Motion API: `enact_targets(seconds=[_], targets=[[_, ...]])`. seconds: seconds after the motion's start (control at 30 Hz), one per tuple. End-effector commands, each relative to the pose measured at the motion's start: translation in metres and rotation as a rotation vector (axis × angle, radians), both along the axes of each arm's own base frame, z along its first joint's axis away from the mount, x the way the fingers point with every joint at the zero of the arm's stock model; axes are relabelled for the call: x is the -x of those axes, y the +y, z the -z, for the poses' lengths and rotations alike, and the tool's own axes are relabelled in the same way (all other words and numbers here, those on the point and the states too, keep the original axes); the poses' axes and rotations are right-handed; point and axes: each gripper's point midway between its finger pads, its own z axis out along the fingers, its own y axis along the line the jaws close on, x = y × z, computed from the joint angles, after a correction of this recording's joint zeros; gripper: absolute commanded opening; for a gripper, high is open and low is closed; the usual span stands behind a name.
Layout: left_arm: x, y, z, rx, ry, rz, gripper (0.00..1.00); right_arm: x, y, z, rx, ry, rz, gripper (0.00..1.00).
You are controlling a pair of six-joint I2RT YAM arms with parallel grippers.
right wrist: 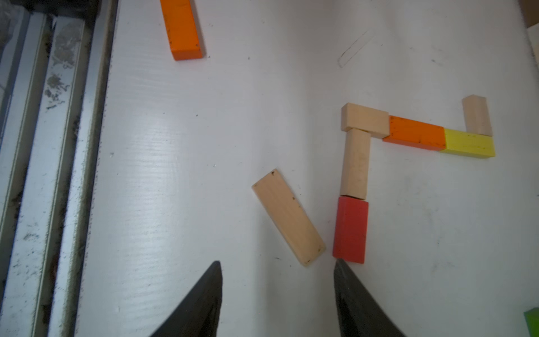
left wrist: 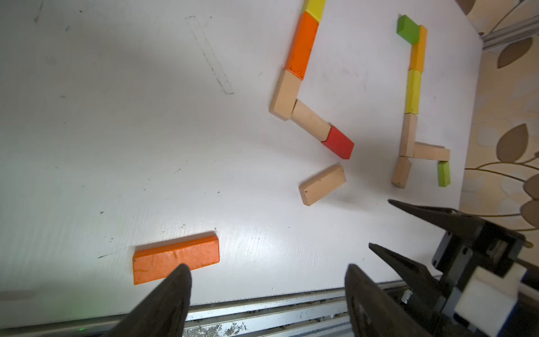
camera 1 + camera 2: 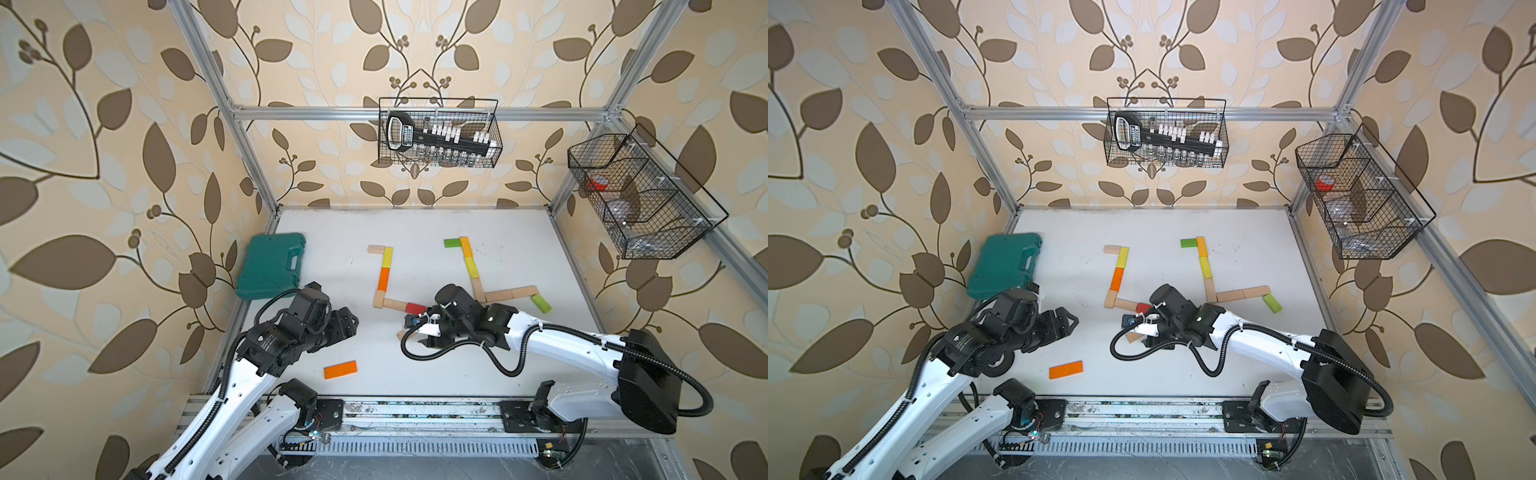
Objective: Assemble a giraffe with building blocks
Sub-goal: Pick up the building block from the center of the board.
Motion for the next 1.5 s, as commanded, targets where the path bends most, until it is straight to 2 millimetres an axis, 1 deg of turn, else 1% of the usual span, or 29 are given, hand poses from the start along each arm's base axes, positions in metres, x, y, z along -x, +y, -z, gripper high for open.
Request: enact_targets(seconds=[0.0,0.17,0.3,0.53,0.73,0.93,1.07,1.2,1.37,1.43,1.47], targets=[[0.001,0.004,0.012,-0.027,0.075,-0.056,0.83,0.000,0.009,0.006,-0.011,-0.036,-0.078,0.58],[-0.006,-0.002,0.009,0.005,0.053,-0.059,0.84,-0.011,0.020,0.025,0.052,0.003,-0.115,0.58],[-0.005,-0.002,0.007,0.009,0.047,-0.054,0.85,-0.017,0.027,0.038,0.081,0.068,-0.132,0.58],[0.000,0.000,0.007,0.005,0.032,-0.034,0.86,-0.025,0.026,0.055,0.130,0.129,-0.124,0.58],[-0.001,0.001,0.005,0.004,0.017,-0.030,0.87,-0.030,0.025,0.068,0.158,0.179,-0.112,0.57],[0.000,0.001,0.003,0.007,0.006,-0.026,0.88,-0.034,0.029,0.078,0.171,0.215,-0.090,0.55],[0.001,0.001,0.001,0.013,-0.008,-0.025,0.88,-0.037,0.029,0.080,0.179,0.227,-0.050,0.50],[0.003,0.003,-0.002,0.017,-0.027,-0.023,0.88,-0.033,0.025,0.085,0.205,0.233,-0.012,0.46],[0.009,0.008,-0.004,0.017,-0.050,-0.025,0.88,-0.027,0.016,0.095,0.241,0.227,0.055,0.31],[0.010,0.010,-0.006,0.021,-0.065,-0.028,0.89,-0.022,0.018,0.089,0.216,0.219,0.083,0.24],[0.011,0.010,-0.007,0.027,-0.073,-0.029,0.89,-0.021,0.021,0.081,0.188,0.202,0.110,0.22]])
